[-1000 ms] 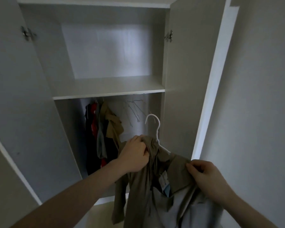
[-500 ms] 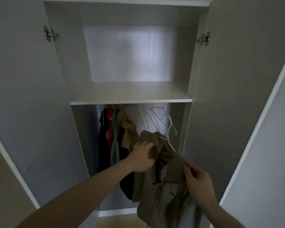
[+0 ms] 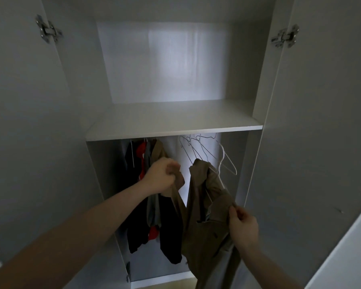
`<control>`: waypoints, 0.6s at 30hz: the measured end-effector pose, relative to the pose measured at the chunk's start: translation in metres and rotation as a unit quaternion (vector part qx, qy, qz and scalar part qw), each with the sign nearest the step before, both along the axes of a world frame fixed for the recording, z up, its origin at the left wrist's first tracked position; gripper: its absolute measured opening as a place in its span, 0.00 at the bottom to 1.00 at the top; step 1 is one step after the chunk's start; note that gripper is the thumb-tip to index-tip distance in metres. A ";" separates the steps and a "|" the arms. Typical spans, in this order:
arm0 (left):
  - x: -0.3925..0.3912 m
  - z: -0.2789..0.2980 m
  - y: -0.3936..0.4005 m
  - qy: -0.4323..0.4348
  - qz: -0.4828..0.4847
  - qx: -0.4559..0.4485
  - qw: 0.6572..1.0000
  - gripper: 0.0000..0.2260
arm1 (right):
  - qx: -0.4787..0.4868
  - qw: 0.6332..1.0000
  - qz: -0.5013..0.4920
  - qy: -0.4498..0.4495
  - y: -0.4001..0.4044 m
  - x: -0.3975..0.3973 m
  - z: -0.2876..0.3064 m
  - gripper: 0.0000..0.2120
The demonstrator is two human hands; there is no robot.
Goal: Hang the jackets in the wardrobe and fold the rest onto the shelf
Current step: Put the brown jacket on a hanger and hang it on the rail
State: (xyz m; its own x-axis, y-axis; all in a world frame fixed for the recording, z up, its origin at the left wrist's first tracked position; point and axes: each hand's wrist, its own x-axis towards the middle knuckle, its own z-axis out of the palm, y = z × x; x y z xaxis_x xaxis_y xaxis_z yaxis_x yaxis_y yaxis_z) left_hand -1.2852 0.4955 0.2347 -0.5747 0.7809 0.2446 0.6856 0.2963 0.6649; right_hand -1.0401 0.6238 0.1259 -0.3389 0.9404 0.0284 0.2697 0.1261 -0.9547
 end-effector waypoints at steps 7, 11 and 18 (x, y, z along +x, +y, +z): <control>-0.050 0.059 0.019 0.109 0.048 0.117 0.986 0.13 | -0.010 1.000 0.019 0.000 0.008 -0.070 -0.009 0.11; -0.088 0.081 0.029 0.135 0.068 0.098 0.984 0.13 | 0.000 1.000 0.018 -0.008 0.021 -0.109 -0.009 0.11; -0.156 0.088 0.059 0.145 0.128 0.032 0.981 0.13 | 0.055 0.998 0.022 -0.021 0.054 -0.171 -0.017 0.09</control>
